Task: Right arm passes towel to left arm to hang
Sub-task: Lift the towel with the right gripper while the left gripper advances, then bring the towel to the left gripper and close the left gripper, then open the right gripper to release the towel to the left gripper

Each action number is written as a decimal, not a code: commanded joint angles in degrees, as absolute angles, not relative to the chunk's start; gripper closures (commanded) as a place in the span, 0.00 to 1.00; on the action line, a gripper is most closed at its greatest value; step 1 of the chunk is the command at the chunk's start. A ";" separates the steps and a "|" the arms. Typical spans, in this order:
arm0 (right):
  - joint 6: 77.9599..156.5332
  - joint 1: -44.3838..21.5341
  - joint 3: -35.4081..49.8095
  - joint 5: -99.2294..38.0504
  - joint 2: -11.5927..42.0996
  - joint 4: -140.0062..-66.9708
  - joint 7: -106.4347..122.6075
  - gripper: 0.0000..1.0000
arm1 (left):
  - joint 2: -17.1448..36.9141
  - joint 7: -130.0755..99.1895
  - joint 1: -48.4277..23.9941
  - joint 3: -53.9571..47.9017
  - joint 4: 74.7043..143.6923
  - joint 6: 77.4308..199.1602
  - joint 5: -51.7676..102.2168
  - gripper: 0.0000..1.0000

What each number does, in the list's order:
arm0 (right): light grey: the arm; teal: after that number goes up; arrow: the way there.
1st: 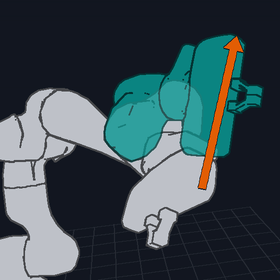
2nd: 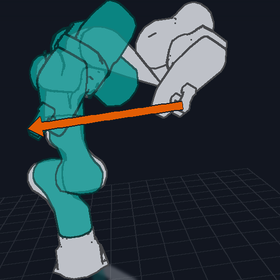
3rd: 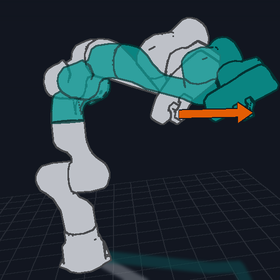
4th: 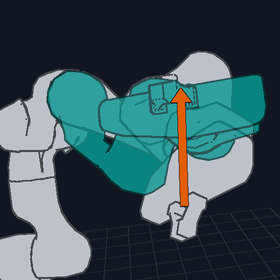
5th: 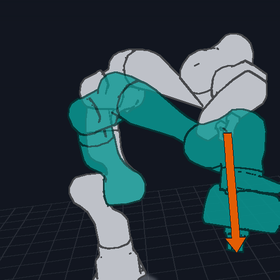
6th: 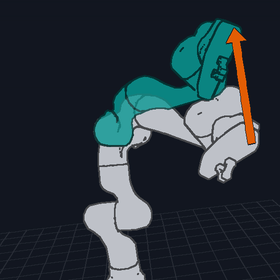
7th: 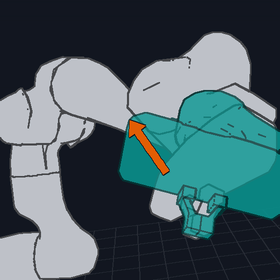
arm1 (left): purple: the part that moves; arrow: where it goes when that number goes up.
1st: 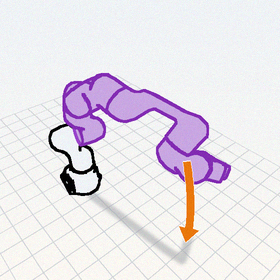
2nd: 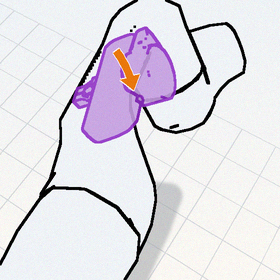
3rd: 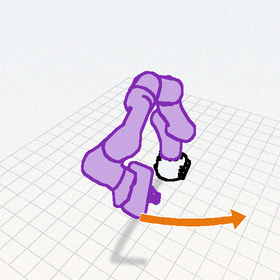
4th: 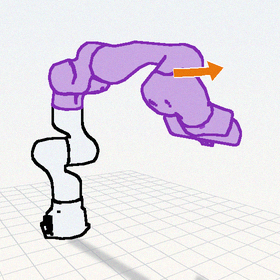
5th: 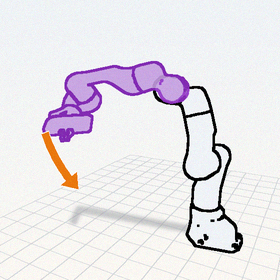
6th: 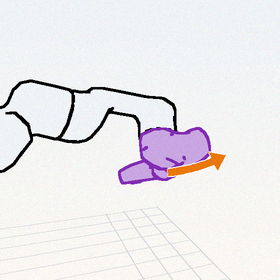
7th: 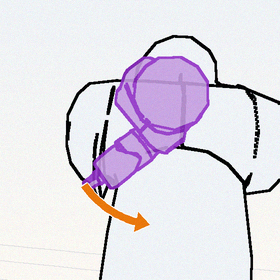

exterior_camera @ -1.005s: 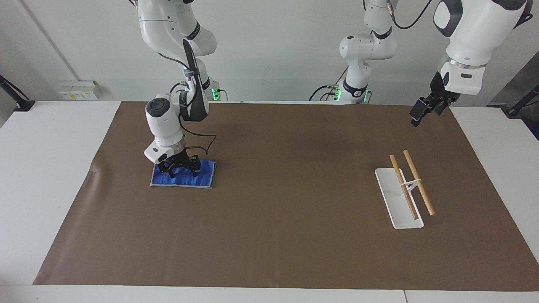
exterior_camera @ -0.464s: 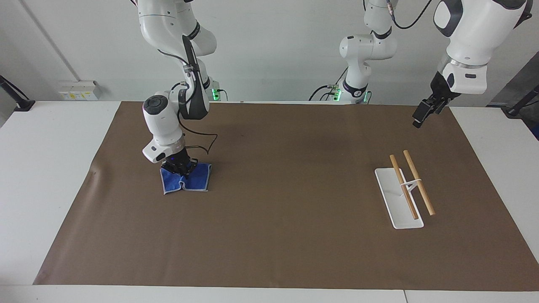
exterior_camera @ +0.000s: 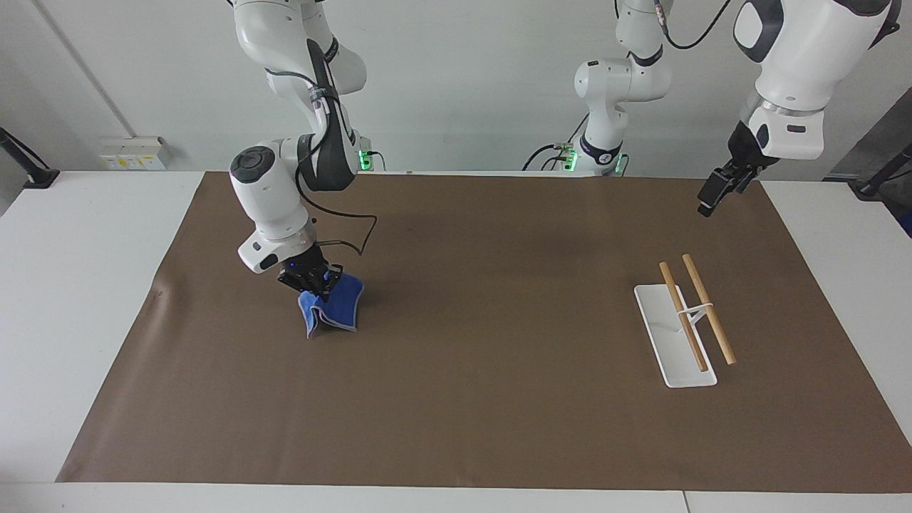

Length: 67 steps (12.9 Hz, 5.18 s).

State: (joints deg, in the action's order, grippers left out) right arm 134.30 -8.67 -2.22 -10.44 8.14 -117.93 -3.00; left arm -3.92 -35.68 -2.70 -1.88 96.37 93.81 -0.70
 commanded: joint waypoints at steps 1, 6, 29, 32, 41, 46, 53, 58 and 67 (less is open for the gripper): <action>132.80 -8.26 -0.97 -17.81 8.43 -113.57 -3.43 1.00 | -6.33 -40.66 -3.25 -1.05 100.45 97.02 3.76 0.00; 135.86 -9.75 0.97 -40.73 10.19 -108.81 -3.78 1.00 | -7.38 -57.45 -3.16 -1.05 104.23 104.31 9.83 0.00; 160.84 -35.77 1.23 -79.10 16.52 -100.20 -8.88 1.00 | -2.73 -98.43 -5.10 -17.22 120.50 152.40 19.16 0.00; 160.84 -35.77 1.23 -79.10 16.52 -100.28 -8.18 1.00 | -2.46 -98.70 -5.10 -17.40 120.41 152.75 19.16 0.00; 160.75 -35.77 1.23 -78.93 16.52 -100.63 -7.56 1.00 | -2.46 -92.73 -5.10 -17.49 120.50 151.61 19.16 0.23; 160.66 -36.39 1.23 -78.93 16.52 -100.90 -4.40 1.00 | -2.46 -92.55 -5.10 -17.49 120.50 150.21 19.16 0.68; 160.75 -36.30 1.23 -78.93 16.61 -100.99 -3.96 1.00 | -2.46 -91.50 -5.01 -17.49 120.50 150.21 19.16 1.00; 160.75 -35.95 1.14 -78.93 16.52 -101.34 -3.96 1.00 | -2.46 -83.96 -4.75 -17.40 120.41 149.59 19.16 1.00; 161.54 -27.09 0.44 -67.28 16.35 -105.29 15.11 0.00 | -0.88 -73.85 -4.04 -15.04 118.66 150.56 18.99 1.00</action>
